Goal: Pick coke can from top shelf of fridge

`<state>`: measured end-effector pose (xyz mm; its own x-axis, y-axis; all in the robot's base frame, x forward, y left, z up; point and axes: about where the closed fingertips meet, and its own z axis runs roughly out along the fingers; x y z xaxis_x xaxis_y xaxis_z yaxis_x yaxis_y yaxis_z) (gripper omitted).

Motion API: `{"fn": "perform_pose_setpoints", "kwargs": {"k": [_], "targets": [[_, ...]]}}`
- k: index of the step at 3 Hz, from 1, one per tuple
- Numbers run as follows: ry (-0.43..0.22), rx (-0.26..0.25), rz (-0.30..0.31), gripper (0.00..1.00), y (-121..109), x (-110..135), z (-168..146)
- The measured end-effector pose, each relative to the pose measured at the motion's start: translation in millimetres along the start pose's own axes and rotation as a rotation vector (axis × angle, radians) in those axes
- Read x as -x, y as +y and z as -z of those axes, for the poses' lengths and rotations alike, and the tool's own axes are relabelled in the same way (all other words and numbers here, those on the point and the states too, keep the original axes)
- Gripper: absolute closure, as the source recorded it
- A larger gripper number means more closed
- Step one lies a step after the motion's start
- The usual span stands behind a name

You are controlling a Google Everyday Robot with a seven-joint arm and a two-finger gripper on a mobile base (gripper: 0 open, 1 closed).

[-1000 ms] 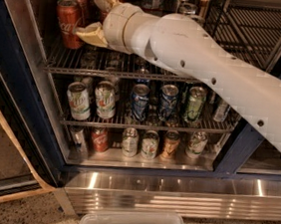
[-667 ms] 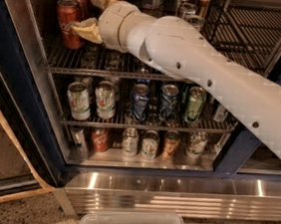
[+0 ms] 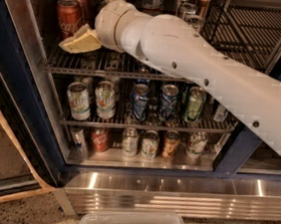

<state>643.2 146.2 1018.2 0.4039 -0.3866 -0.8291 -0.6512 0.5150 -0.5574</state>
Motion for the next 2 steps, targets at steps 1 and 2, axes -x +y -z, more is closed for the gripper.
{"fn": "perform_pose_setpoints", "kwargs": {"k": [1,2], "targets": [[0.000,0.000,0.000,0.00,0.0,0.0,0.0],[-0.040,0.071,0.023,0.00,11.7,7.2,-5.8]]}}
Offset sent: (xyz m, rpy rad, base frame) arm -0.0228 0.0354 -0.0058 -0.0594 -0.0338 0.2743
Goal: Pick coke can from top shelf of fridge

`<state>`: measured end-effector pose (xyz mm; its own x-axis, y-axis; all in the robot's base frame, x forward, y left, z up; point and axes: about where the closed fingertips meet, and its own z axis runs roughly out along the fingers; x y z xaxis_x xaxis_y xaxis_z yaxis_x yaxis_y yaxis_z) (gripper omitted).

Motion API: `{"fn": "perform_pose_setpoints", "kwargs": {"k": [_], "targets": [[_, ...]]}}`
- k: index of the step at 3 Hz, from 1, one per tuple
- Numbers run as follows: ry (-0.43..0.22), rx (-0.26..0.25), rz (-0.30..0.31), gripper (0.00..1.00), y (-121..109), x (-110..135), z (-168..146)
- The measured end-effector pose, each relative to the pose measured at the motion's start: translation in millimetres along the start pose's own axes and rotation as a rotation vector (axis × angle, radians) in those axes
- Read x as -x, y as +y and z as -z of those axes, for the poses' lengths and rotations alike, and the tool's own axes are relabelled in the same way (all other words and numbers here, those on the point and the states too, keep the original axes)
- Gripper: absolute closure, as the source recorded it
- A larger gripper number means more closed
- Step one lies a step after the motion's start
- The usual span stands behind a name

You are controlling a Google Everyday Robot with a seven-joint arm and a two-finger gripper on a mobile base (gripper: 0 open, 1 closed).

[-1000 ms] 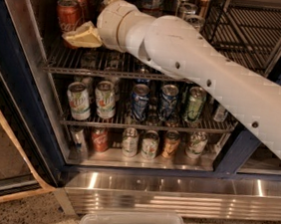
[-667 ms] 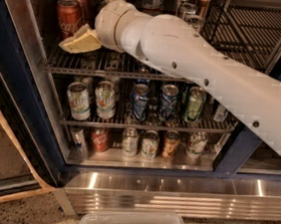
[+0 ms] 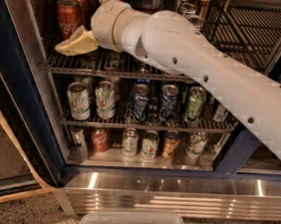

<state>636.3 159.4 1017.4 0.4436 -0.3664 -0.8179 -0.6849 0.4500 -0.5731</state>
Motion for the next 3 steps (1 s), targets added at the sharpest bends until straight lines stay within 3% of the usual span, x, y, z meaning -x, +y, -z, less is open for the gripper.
{"fn": "perform_pose_setpoints", "kwargs": {"k": [1,2,3], "targets": [[-0.084,0.069,0.002,0.00,35.1,16.5,-4.7],[-0.054,0.079,-0.039,0.00,80.8,25.8,-17.7],[0.040,0.035,-0.107,0.00,117.6,28.0,-22.0]]}}
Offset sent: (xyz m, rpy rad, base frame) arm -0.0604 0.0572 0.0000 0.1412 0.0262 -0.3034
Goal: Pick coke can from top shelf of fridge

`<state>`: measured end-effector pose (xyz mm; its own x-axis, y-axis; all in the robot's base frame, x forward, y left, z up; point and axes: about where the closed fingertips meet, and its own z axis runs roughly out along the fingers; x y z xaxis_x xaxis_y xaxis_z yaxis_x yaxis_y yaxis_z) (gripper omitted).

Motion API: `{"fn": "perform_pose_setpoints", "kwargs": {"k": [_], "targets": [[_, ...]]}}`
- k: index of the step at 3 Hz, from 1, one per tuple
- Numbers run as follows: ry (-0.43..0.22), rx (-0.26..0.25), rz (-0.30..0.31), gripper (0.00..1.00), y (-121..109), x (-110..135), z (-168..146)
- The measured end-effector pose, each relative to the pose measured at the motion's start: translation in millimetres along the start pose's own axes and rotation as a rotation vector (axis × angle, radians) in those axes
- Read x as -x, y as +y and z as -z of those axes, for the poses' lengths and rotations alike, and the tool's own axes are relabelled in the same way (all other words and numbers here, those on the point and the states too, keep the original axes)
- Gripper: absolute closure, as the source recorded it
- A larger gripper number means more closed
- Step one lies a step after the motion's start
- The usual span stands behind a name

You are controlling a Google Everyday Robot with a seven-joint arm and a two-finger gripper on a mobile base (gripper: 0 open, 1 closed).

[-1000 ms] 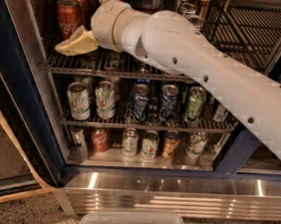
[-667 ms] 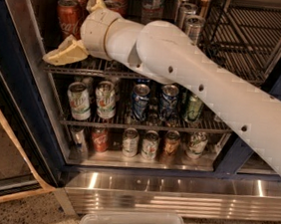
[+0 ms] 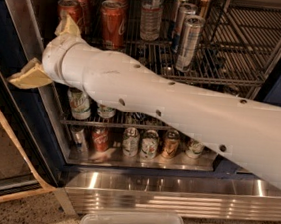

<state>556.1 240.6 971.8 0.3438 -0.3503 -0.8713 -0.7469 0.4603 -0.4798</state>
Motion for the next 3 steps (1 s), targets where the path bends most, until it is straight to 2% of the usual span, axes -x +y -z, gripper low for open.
{"fn": "perform_pose_setpoints", "kwargs": {"k": [1,2,3], "targets": [[0.030,-0.043,0.020,0.00,7.3,0.0,4.3],[0.023,-0.047,0.024,0.00,7.5,3.2,4.3],[0.043,-0.114,0.007,0.00,4.9,-1.0,14.5]]}}
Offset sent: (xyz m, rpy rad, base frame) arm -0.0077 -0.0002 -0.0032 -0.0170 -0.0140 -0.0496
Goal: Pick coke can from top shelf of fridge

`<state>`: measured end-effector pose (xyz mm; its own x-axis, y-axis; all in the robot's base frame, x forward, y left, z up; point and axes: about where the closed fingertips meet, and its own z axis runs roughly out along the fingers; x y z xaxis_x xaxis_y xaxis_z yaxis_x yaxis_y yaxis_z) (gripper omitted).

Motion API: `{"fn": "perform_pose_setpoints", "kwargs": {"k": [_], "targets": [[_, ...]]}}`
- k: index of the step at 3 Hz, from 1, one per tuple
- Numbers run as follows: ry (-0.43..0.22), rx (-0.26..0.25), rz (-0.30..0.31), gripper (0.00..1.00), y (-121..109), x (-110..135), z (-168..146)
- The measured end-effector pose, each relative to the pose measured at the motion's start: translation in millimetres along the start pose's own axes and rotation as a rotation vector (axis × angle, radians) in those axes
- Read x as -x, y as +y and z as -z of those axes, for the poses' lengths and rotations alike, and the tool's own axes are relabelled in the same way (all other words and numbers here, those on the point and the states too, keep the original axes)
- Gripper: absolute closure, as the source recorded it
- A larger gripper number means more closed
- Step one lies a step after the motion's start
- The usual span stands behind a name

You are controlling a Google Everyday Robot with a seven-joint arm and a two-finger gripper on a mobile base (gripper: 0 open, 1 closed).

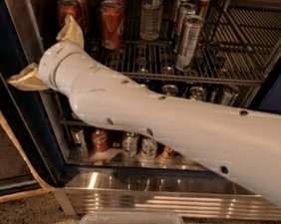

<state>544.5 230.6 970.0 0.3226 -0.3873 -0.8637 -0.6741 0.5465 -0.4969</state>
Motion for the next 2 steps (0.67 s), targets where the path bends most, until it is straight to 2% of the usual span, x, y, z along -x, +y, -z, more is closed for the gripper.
{"fn": "perform_pose_setpoints", "kwargs": {"k": [1,2], "targets": [[0.046,-0.139,0.006,0.00,-7.5,-4.8,25.2],[0.099,-0.234,0.002,0.00,-8.8,-4.9,50.5]]}}
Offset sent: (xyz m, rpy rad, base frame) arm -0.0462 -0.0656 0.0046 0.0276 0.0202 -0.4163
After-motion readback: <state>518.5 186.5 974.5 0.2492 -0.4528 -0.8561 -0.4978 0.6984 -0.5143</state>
